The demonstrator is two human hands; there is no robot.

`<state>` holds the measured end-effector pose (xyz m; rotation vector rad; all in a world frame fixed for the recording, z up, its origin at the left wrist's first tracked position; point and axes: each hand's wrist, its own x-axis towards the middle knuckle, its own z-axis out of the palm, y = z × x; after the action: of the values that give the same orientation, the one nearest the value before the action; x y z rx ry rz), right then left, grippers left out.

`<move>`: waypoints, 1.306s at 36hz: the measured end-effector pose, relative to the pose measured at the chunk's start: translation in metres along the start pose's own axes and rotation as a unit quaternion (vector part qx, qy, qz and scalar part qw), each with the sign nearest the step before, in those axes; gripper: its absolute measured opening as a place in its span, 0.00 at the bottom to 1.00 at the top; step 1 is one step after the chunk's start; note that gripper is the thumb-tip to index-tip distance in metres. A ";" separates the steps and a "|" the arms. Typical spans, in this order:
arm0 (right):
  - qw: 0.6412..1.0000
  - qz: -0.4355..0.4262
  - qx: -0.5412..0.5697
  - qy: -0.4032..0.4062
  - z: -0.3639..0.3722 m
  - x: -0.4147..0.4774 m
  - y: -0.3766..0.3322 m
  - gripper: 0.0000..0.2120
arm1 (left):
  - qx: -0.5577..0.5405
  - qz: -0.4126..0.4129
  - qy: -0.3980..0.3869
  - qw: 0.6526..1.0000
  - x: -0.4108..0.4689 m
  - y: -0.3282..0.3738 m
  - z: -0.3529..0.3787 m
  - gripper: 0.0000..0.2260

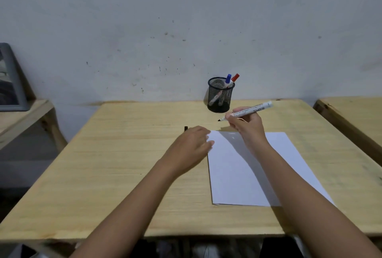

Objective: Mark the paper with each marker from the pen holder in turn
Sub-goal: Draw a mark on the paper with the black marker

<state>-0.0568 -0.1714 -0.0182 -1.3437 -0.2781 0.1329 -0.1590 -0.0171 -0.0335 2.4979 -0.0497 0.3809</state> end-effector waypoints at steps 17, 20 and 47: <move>0.995 0.042 -0.054 0.067 0.047 0.002 0.023 0.10 | 0.045 -0.024 -0.084 0.995 -0.014 -0.007 0.015 0.26; 0.994 0.016 -0.092 0.063 0.052 0.002 0.026 0.07 | 0.039 -0.030 -0.096 0.994 -0.016 -0.008 0.016 0.26; 0.986 0.003 -0.166 0.020 0.055 0.006 0.027 0.07 | 0.033 -0.046 -0.112 0.992 -0.016 -0.006 0.015 0.26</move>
<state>-0.0646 -0.1123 -0.0334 -1.6762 -0.2688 0.0661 -0.1699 -0.0220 -0.0534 2.5869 -0.0124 0.0633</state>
